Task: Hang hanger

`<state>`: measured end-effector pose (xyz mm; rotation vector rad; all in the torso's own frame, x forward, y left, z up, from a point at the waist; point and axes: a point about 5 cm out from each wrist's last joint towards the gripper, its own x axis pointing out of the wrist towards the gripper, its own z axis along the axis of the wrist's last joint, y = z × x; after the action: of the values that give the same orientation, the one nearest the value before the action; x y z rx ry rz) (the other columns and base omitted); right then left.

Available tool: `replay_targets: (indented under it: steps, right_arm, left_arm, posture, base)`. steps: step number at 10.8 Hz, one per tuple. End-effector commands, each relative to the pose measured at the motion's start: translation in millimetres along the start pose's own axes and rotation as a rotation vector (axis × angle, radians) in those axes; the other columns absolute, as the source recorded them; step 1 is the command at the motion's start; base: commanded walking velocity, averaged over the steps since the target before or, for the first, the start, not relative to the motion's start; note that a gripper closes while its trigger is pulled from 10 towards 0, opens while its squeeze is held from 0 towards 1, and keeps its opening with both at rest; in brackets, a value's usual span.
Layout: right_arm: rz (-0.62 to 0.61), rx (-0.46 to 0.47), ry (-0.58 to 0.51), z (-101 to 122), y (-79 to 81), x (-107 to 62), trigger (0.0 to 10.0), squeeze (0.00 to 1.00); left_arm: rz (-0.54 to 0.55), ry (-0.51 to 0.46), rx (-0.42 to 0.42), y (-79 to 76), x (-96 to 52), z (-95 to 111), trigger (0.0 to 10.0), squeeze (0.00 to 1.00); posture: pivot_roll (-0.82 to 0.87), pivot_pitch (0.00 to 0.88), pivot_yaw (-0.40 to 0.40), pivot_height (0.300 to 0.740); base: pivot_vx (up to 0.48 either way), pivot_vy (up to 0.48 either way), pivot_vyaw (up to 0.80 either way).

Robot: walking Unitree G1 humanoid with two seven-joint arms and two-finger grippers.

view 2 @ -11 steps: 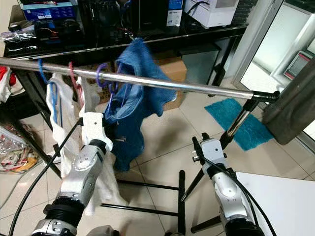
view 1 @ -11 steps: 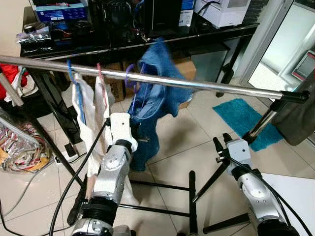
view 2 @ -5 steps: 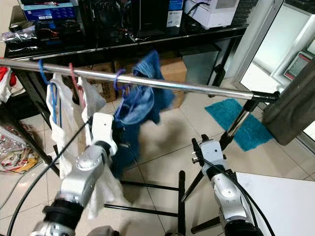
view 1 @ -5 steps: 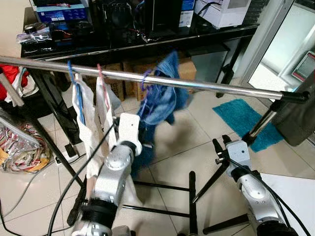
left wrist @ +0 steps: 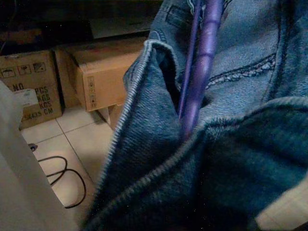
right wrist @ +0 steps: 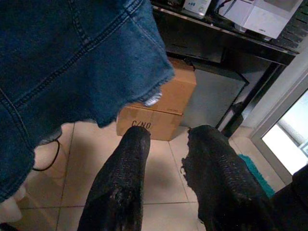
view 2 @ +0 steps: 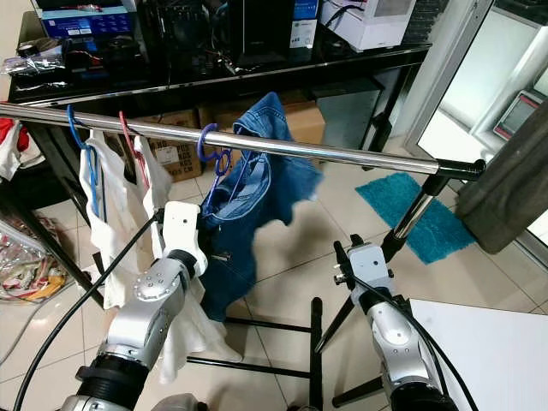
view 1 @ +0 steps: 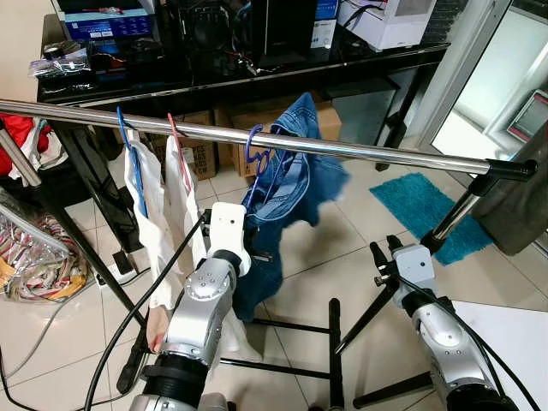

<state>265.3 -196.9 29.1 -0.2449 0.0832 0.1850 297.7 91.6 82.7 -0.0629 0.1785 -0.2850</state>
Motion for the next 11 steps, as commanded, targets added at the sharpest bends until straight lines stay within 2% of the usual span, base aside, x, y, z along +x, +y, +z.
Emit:
replay_targets:
  steps: [1,2,4,5,6,7,8,9,11]
  right_arm:
    - [-0.015,-0.004,-0.004,2,-3.8,-0.3,10.0,0.0]
    - [-0.015,-0.004,-0.005,2,-3.9,-0.2,10.0,0.0]
    - [-0.015,-0.004,-0.005,2,-4.4,-0.4,10.0,0.0]
    - [-0.01,-0.001,-0.006,2,-4.1,-1.3,10.0,0.0]
    - [-0.004,0.007,-0.009,2,-3.7,-1.6,10.0,0.0]
    - [0.023,0.037,-0.023,3,-1.9,-2.6,10.0,0.0]
    - [0.077,0.108,-0.087,11,-0.5,-5.7,10.0,0.0]
    - [0.092,0.113,-0.132,16,-5.9,-9.8,10.0,0.0]
    - [0.098,0.12,-0.14,18,-14.2,-13.4,10.0,0.0]
  left_arm:
    - [-0.014,-0.003,-0.018,-2.1,-2.2,0,10.0,1.0]
    - [-0.021,-0.007,-0.01,-2.6,-3.4,0,10.0,1.0]
    - [-0.055,-0.046,0.236,-6.6,-6.0,1,10.0,1.0]
    - [-0.034,-0.062,0.268,-6.4,-7.1,2,10.0,1.0]
    - [-0.035,-0.062,0.284,-7.0,-7.7,2,10.0,0.0]
    - [-0.032,-0.064,0.298,-7.1,-8.1,1,10.0,0.0]
    - [-0.02,-0.081,0.313,-6.5,-9.0,2,10.0,0.0]
    - [-0.009,-0.108,0.326,-5.4,-10.4,4,10.0,0.0]
    - [-0.01,-0.12,0.322,-5.4,-12.3,4,10.0,0.0]
  posture:
    - [0.2,0.0,-0.04,0.74]
    - [0.2,0.0,-0.04,0.74]
    - [0.2,0.0,-0.039,0.74]
    - [0.2,0.002,-0.04,0.74]
    - [0.2,0.002,-0.04,0.74]
    - [0.2,0.002,-0.041,0.74]
    - [0.2,0.002,-0.041,0.74]
    - [0.2,0.002,-0.04,0.74]
    - [0.2,0.004,-0.037,0.74]
  base:
    - [0.0,0.0,0.0]
    - [0.0,0.0,0.0]
    - [0.0,0.0,0.0]
    - [0.0,0.0,0.0]
    - [0.0,0.0,0.0]
    - [0.0,0.0,0.0]
    - [0.0,0.0,0.0]
    - [0.0,0.0,0.0]
    - [0.0,0.0,0.0]
